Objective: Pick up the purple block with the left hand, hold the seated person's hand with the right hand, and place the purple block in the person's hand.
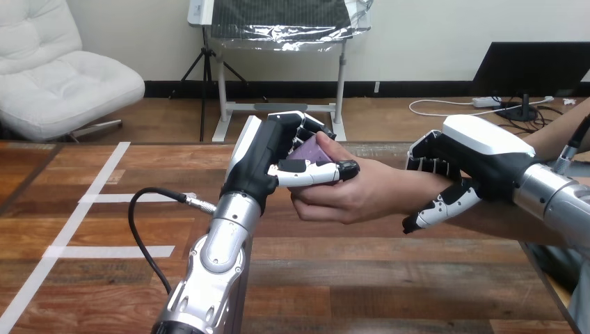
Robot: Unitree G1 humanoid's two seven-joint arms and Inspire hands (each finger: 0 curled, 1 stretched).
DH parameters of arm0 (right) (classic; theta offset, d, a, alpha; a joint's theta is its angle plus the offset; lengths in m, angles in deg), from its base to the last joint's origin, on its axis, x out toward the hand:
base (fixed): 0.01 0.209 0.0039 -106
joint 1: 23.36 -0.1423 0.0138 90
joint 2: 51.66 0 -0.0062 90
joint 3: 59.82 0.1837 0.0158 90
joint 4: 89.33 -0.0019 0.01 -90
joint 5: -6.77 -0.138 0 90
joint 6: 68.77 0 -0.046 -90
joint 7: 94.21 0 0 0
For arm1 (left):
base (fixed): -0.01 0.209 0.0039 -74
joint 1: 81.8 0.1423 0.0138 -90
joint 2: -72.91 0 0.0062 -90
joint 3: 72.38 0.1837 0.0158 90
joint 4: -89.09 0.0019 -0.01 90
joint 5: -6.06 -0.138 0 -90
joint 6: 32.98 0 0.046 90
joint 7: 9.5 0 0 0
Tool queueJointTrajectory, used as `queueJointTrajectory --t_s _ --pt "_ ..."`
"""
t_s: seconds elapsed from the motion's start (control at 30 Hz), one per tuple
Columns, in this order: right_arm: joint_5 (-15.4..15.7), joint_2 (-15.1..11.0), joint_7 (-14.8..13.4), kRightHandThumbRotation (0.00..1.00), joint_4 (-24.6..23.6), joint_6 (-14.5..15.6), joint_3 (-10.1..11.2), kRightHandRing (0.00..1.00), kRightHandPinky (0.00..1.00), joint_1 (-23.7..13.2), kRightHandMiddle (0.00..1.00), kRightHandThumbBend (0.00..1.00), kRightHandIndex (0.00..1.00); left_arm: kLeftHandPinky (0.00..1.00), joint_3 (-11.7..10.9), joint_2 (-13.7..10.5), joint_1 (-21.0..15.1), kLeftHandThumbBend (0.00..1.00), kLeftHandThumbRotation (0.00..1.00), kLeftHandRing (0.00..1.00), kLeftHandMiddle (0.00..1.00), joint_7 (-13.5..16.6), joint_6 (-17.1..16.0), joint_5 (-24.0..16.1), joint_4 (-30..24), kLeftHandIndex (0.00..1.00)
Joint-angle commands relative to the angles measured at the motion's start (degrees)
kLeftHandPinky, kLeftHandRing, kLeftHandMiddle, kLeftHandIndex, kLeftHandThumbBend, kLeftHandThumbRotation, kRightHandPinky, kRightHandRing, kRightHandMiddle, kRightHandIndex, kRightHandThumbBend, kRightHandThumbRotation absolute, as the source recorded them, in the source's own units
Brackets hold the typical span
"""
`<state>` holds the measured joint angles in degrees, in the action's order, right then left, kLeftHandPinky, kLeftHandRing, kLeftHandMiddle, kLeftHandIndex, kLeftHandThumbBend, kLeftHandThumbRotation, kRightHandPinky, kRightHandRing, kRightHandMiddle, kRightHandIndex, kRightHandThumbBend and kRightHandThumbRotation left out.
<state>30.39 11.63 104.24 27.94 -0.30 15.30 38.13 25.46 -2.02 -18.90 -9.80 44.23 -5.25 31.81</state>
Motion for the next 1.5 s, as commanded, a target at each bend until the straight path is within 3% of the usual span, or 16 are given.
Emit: queueJointTrajectory --t_s 0.0,0.33,0.37,0.53,0.67,0.97,1.2,1.47 --pt "-1.6 0.8 0.2 0.18 1.0 -0.3 1.8 0.35 0.31 1.6 0.40 0.79 0.43 0.36 1.1 0.5 -1.6 0.79 0.03 0.44 0.48 -1.9 1.1 0.2 -2.8 0.49" --pt "-1.4 0.3 1.4 0.22 0.7 0.4 1.7 0.41 0.35 1.7 0.46 0.80 0.49 0.50 1.6 -0.1 -0.6 0.89 0.33 0.60 0.64 -3.9 3.3 0.1 -4.8 0.66" --pt "-1.4 0.2 1.6 0.25 0.6 0.7 1.6 0.44 0.38 1.7 0.50 0.80 0.53 0.54 1.7 -0.1 -0.6 0.91 0.40 0.64 0.67 -4.0 3.4 0.1 -5.0 0.68" --pt "-1.0 -0.1 2.6 0.32 0.2 1.4 1.7 0.51 0.44 1.8 0.57 0.82 0.59 0.62 1.6 -0.2 -0.3 0.95 0.53 0.71 0.73 -4.5 4.1 0.1 -5.4 0.73" --pt "-0.6 -0.3 2.4 0.44 0.1 0.9 1.9 0.61 0.50 2.1 0.64 0.85 0.67 0.65 1.4 -0.3 -0.1 0.95 0.65 0.75 0.78 -4.9 4.3 0.4 -5.7 0.77" --pt "-0.1 -0.3 1.4 0.62 -0.3 0.2 2.5 0.73 0.57 3.2 0.75 0.91 0.77 0.68 1.1 -0.2 0.4 0.95 0.81 0.81 0.84 -4.8 4.9 0.4 -5.9 0.82" --pt "0.6 -0.5 0.9 0.70 -0.9 0.2 2.6 0.78 0.60 3.6 0.80 0.92 0.81 0.71 0.8 -0.3 0.5 0.97 0.88 0.85 0.87 -4.5 4.0 0.5 -5.3 0.84" --pt "1.5 -0.5 -0.2 0.76 -1.0 -0.5 2.7 0.81 0.63 3.9 0.84 0.91 0.86 0.81 0.8 -0.3 0.7 0.98 0.94 0.90 0.90 -3.9 3.8 0.1 -5.0 0.85"
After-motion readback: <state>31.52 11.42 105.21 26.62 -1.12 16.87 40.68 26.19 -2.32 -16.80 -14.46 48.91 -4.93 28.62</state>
